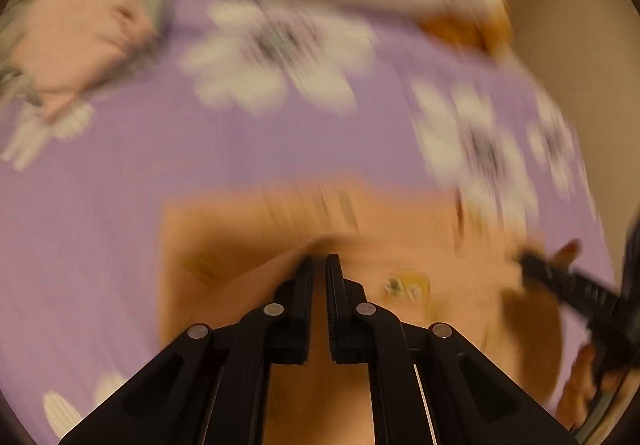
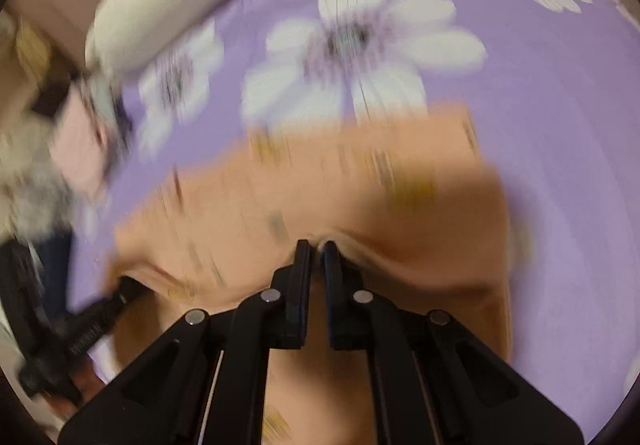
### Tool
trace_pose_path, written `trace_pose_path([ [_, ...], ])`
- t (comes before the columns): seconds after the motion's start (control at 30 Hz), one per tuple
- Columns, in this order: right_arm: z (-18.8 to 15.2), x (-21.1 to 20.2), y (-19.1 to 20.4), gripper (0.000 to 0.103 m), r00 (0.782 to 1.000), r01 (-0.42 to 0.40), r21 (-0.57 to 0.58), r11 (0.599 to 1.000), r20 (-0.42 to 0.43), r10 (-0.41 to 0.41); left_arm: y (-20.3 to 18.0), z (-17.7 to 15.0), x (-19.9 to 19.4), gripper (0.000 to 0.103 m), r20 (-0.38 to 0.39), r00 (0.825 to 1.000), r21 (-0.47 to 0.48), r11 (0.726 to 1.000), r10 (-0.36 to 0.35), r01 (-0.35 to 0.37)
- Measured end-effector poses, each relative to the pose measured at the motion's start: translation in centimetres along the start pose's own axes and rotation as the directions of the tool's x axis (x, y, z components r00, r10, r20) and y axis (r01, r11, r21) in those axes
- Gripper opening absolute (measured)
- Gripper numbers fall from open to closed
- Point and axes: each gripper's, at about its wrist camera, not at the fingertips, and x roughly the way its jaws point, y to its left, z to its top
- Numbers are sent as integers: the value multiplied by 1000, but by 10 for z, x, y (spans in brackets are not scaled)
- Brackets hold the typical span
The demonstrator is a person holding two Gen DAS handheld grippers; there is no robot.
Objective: Fold small clothes
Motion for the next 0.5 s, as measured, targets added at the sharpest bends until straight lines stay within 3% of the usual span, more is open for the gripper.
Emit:
trace_pose_path([
  [0.07, 25, -8, -3, 13, 996, 28, 69, 997, 78, -34, 15, 13, -17, 6, 82, 993, -71, 995, 79, -74],
  [0.1, 33, -20, -7, 13, 992, 13, 87, 996, 123, -23, 27, 13, -31, 8, 129, 988, -107, 992, 82, -69],
  [0.13, 34, -33, -9, 13, 987, -23, 66, 998, 160, 13, 35, 9, -39, 25, 149, 987, -122, 992, 60, -42],
  [0.17, 32, -42, -10, 12, 984, -39, 43, 998, 175, 31, 49, 0, -48, 56, 142, 990, -135, 991, 11, 9],
  [0.2, 26, -54, -13, 12, 984, -32, 10, 999, 175, 30, 59, -7, -51, 68, 116, 993, -151, 988, -21, 39],
  [0.23, 21, -61, -16, 13, 987, -12, -7, 1000, 163, 13, 72, -19, -54, 75, 83, 994, -195, 977, -68, 83],
  [0.3, 2, -79, -29, 17, 993, 24, -16, 1000, 117, -22, 84, -38, -57, 75, 42, 984, -249, 952, -174, 179],
  [0.33, -5, -85, -36, 25, 996, 11, -5, 1000, 92, -11, 87, -50, -59, 75, 8, 972, -266, 937, -235, 228],
  [0.37, -15, -91, -46, 35, 999, -8, 24, 1000, 50, 6, 93, -68, -63, 76, -23, 950, -305, 907, -312, 291],
  [0.4, -27, -99, -55, 41, 999, -28, 64, 998, 20, 26, 95, -82, -63, 77, -42, 935, -352, 881, -353, 317],
  [0.47, -58, -115, -77, 67, 997, -72, 178, 981, -20, 77, 92, -107, -59, 78, -103, 905, -422, 842, -413, 337],
  [0.5, -71, -119, -82, 67, 995, -80, 213, 974, -34, 89, 91, -125, -53, 78, -128, 863, -472, 796, -488, 380],
])
